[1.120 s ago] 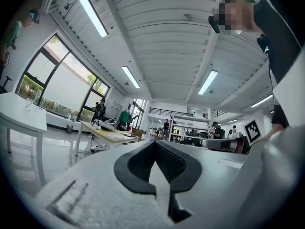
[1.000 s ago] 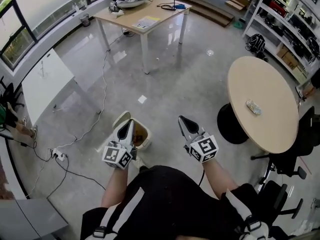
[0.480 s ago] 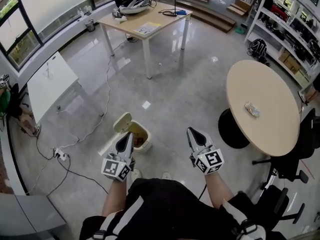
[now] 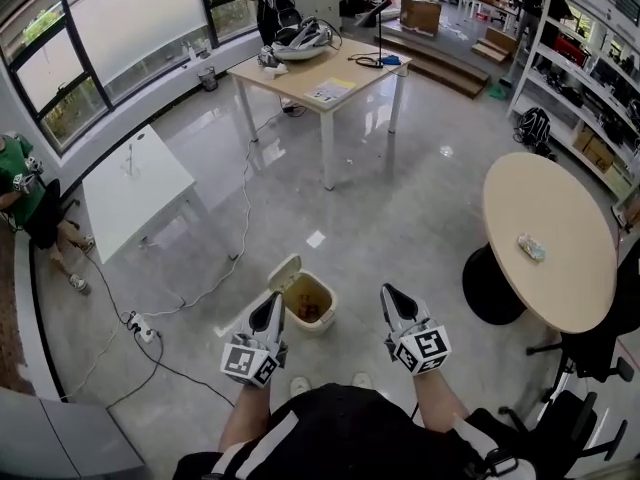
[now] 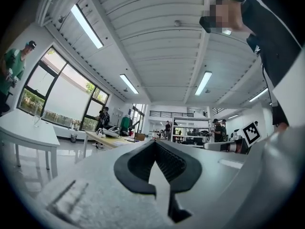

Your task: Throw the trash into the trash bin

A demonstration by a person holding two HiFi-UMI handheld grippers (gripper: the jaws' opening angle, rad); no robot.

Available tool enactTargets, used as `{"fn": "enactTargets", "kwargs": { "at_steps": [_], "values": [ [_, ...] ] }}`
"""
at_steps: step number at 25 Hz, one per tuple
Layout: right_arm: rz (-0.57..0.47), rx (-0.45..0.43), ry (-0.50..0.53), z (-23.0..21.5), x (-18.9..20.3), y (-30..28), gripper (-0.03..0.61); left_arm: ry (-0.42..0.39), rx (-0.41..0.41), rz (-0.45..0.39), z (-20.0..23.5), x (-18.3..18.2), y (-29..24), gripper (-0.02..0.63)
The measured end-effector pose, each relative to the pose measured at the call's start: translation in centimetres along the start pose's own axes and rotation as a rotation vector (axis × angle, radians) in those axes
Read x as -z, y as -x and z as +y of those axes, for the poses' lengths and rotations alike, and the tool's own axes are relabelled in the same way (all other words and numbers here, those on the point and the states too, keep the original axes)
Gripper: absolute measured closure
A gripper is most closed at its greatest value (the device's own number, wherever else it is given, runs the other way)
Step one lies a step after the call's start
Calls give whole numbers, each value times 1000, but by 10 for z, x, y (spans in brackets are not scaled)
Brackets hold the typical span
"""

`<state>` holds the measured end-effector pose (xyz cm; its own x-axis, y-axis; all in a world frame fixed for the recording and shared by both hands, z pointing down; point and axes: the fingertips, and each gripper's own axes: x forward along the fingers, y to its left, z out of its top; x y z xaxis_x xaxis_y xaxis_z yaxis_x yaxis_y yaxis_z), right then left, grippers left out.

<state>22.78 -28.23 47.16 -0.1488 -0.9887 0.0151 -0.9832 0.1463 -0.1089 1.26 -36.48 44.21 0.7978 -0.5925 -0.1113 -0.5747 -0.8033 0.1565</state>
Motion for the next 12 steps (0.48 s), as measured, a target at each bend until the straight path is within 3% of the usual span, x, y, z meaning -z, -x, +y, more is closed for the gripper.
{"fn": "enactTargets", "kwargs": {
  "at_steps": [12],
  "values": [
    [42,-36,3,46,12,-28,574,53,-100,19,65,3,52,614]
  ]
}}
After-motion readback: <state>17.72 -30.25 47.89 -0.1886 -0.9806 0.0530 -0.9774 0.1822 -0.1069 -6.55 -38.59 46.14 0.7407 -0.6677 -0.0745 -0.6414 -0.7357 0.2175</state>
